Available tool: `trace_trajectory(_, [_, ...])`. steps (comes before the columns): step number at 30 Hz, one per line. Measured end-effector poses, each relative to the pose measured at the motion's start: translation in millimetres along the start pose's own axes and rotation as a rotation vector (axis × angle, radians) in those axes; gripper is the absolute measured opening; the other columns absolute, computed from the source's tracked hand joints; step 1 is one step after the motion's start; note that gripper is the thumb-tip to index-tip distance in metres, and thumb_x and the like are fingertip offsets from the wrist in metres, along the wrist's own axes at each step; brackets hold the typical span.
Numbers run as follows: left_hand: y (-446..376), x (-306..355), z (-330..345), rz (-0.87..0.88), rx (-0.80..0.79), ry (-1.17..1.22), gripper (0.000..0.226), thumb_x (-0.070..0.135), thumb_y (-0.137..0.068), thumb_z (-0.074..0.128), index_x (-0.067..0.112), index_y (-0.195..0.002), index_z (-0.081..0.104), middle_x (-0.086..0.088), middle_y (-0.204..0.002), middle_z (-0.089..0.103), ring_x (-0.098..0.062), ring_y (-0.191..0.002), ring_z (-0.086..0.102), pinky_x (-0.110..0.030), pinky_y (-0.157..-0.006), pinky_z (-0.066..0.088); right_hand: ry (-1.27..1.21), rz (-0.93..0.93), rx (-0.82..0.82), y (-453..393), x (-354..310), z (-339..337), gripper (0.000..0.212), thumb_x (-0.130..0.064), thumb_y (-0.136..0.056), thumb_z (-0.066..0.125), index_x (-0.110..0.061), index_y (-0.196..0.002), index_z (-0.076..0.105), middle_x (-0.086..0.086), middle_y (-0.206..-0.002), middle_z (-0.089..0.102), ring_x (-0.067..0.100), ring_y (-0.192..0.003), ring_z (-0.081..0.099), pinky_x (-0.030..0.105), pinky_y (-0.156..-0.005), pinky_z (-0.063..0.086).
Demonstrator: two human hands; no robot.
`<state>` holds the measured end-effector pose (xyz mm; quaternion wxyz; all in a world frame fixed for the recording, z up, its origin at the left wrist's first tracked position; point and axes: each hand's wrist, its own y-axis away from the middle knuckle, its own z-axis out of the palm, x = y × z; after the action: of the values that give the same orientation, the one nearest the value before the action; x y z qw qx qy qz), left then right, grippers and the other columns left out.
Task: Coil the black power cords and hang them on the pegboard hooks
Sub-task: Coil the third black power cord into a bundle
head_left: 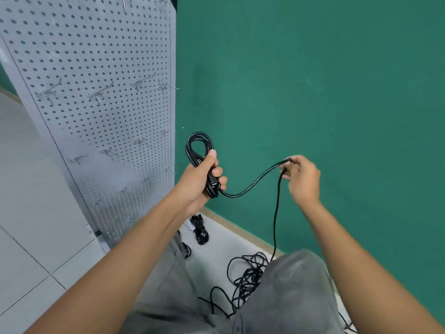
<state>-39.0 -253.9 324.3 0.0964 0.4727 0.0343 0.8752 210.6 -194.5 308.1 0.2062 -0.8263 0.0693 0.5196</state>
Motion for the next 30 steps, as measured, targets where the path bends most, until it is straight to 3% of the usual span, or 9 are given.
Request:
trace_trajectory(3, [-6.5, 11.5, 28.7, 0.034, -0.041, 0.013, 0.033, 0.04, -0.105, 0.054, 0.018, -0.08, 0.049, 0.004, -0.064, 0.043, -0.017, -0.056, 0.049, -0.026, -0.056, 0.045, 0.014, -0.122, 0.054, -27.5, -58.7, -31.0, 0.025, 0.008, -0.101, 0.042, 0.006, -0.1, 0.067, 0.0, -0.076, 0.064, 0.02, -0.073, 0.064, 0.024, -0.063, 0.058])
trace_trajectory(5, [-10.2, 22.8, 44.9, 0.065, -0.062, 0.01, 0.034, 0.041, -0.105, 0.055, 0.019, -0.08, 0.05, 0.004, -0.064, 0.044, -0.018, -0.057, 0.05, -0.027, -0.057, 0.046, 0.022, -0.159, 0.065, -36.9, -85.2, -48.1, 0.026, 0.009, -0.101, 0.04, 0.008, -0.101, 0.066, 0.0, -0.076, 0.063, 0.023, -0.074, 0.064, 0.019, -0.059, 0.056])
trace_trajectory(9, [-13.7, 48.6, 70.3, 0.119, -0.095, 0.004, 0.034, 0.042, -0.104, 0.056, 0.018, -0.08, 0.05, 0.004, -0.065, 0.045, -0.019, -0.057, 0.051, -0.028, -0.057, 0.047, 0.024, -0.212, 0.077, -50.1, -123.8, -73.1, 0.023, 0.008, -0.101, 0.042, 0.007, -0.1, 0.065, 0.005, -0.079, 0.065, 0.027, -0.074, 0.066, 0.023, -0.057, 0.057])
trace_trajectory(15, [-8.0, 94.1, 99.2, 0.188, -0.136, 0.032, 0.033, 0.042, -0.103, 0.057, 0.018, -0.081, 0.05, 0.004, -0.065, 0.045, -0.018, -0.056, 0.051, -0.027, -0.058, 0.049, 0.05, -0.318, 0.086, -63.9, -196.6, -101.4, 0.034, 0.005, -0.1, 0.045, -0.017, -0.081, 0.061, 0.005, -0.08, 0.069, 0.026, -0.075, 0.07, 0.029, -0.06, 0.058])
trace_trajectory(19, [2.7, 137.4, 119.7, 0.277, -0.17, 0.087, 0.033, 0.039, -0.105, 0.055, 0.017, -0.081, 0.049, 0.004, -0.064, 0.044, -0.017, -0.055, 0.051, -0.027, -0.058, 0.048, 0.049, -0.458, 0.132, -66.9, -266.1, -118.7, 0.023, 0.003, -0.101, 0.048, -0.008, -0.092, 0.066, 0.011, -0.086, 0.072, 0.023, -0.072, 0.07, 0.022, -0.059, 0.057])
trace_trajectory(23, [19.1, 177.0, 129.1, 0.372, -0.187, 0.1, 0.033, 0.038, -0.106, 0.054, 0.017, -0.081, 0.05, 0.004, -0.063, 0.044, -0.017, -0.055, 0.051, -0.027, -0.059, 0.048, 0.067, -0.549, 0.126, -66.7, -322.2, -128.4, 0.018, -0.002, -0.103, 0.05, -0.01, -0.094, 0.064, 0.002, -0.081, 0.07, 0.018, -0.068, 0.068, 0.027, -0.064, 0.06])
trace_trajectory(30, [32.6, 184.3, 97.9, 0.407, -0.134, 0.037, 0.033, 0.041, -0.104, 0.057, 0.018, -0.081, 0.052, 0.004, -0.064, 0.046, -0.018, -0.056, 0.051, -0.028, -0.059, 0.049, 0.16, -0.536, -0.021, -55.6, -307.7, -111.3, 0.017, -0.001, -0.102, 0.056, -0.011, -0.092, 0.065, 0.003, -0.083, 0.07, 0.024, -0.08, 0.072, 0.037, -0.072, 0.065])
